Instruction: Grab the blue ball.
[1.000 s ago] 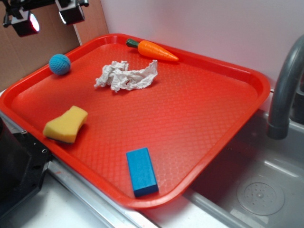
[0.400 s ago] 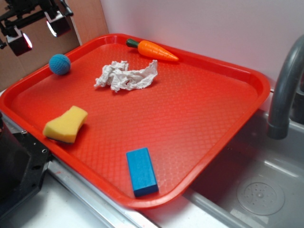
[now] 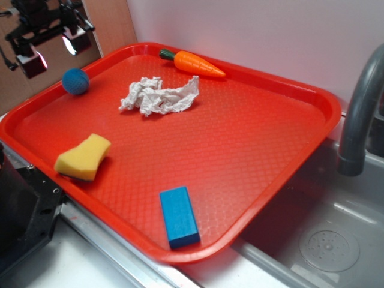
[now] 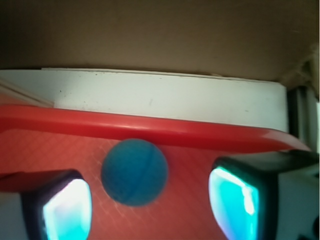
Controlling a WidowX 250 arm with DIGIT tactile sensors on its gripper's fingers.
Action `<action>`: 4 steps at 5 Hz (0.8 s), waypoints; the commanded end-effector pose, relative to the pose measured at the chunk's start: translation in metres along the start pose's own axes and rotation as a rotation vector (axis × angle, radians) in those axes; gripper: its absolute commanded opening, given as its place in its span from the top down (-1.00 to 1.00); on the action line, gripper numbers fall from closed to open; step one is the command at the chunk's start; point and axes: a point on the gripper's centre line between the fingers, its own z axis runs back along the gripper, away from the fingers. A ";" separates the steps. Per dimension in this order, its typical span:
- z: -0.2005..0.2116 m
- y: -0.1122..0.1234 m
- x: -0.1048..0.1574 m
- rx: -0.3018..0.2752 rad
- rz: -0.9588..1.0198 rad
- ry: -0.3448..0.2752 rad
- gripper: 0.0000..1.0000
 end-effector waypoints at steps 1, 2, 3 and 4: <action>-0.020 -0.003 0.001 0.075 0.008 -0.053 -1.00; -0.036 -0.004 0.002 0.120 -0.004 -0.040 -0.79; -0.022 -0.004 -0.003 0.098 -0.050 -0.050 1.00; 0.009 0.000 -0.009 0.047 -0.155 -0.073 1.00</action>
